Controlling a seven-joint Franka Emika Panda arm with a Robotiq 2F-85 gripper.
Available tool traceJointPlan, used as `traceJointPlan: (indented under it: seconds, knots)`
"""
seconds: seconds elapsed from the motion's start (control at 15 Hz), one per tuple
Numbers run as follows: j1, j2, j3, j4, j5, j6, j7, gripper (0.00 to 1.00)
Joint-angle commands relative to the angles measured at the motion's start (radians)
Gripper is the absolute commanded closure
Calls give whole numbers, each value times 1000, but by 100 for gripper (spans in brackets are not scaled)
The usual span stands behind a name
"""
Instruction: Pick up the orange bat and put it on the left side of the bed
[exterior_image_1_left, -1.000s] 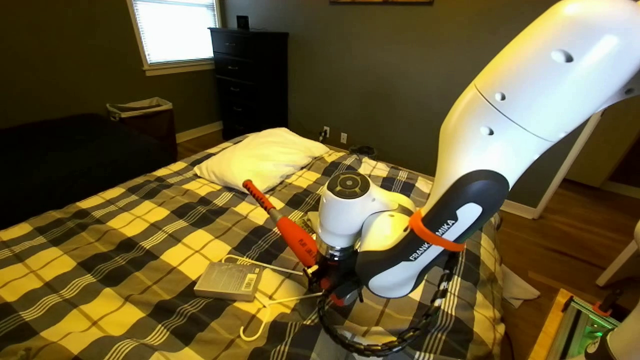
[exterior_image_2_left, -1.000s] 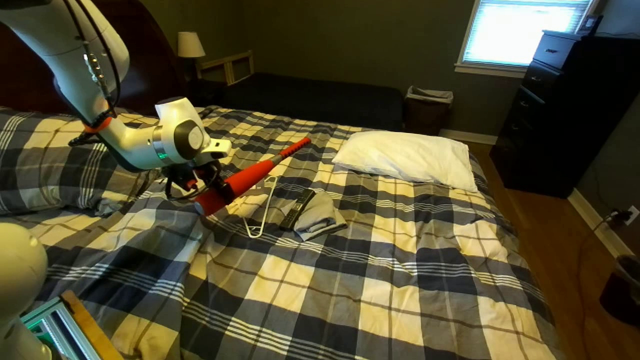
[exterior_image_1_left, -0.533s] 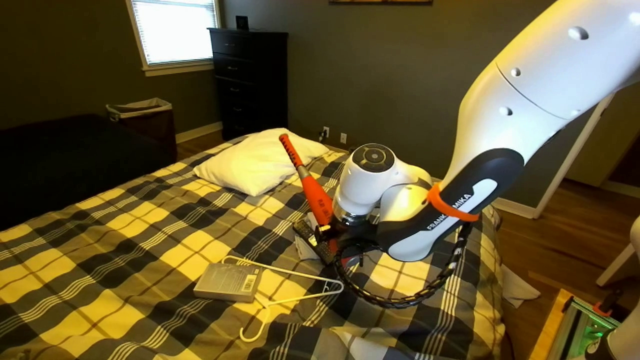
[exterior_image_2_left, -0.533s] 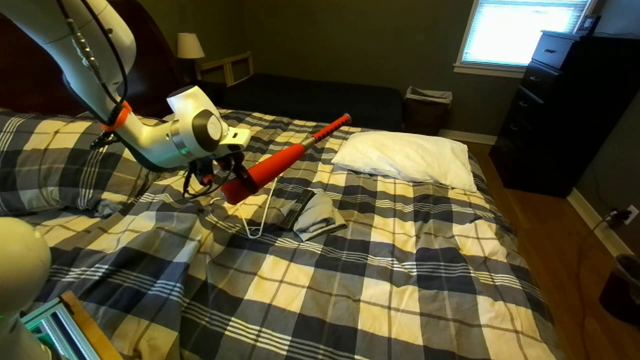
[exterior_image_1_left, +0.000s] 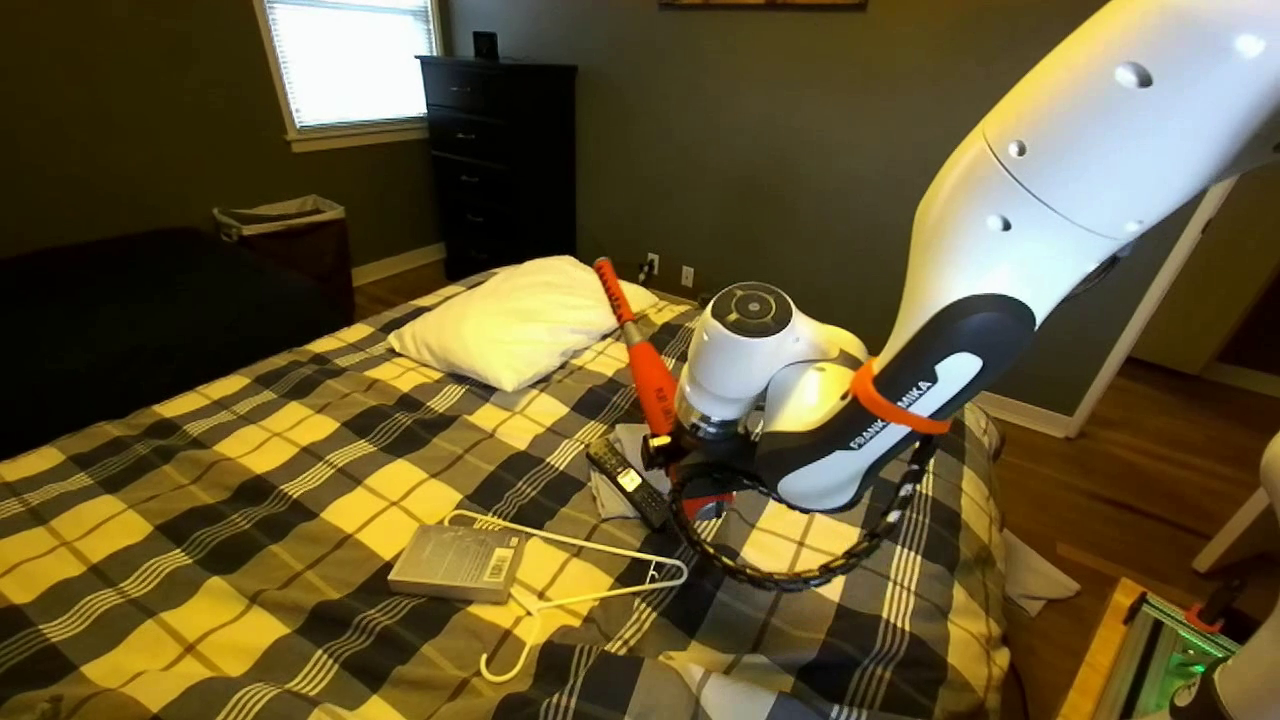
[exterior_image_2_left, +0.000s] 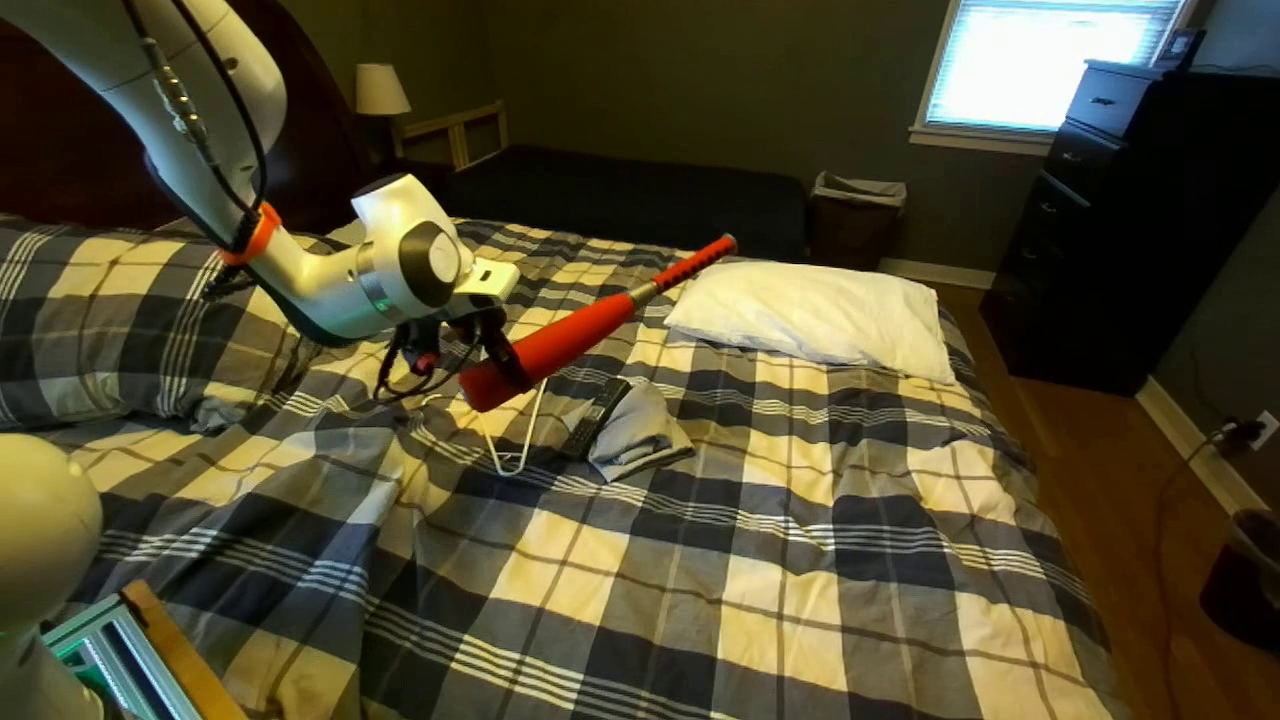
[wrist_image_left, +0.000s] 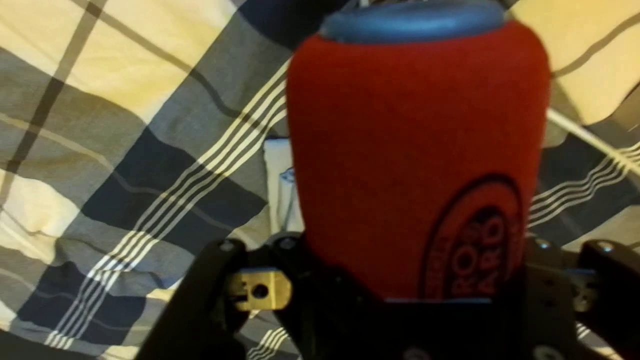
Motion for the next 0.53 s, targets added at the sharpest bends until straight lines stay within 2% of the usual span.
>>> traceJointPlan:
  seconds: [0.0, 0.13, 0.2, 0.4, 0.47]
  knots:
    - [55, -29, -186, -50, -38, 24, 113, 66]
    - [96, -18, -319, -64, -54, 28, 163, 66]
    - [90, -17, -352, -74, -52, 31, 157, 66]
    - [6, -4, -344, -98, -3, 60, 116, 66]
    - [-45, -17, -311, -114, 25, 77, 108, 66]
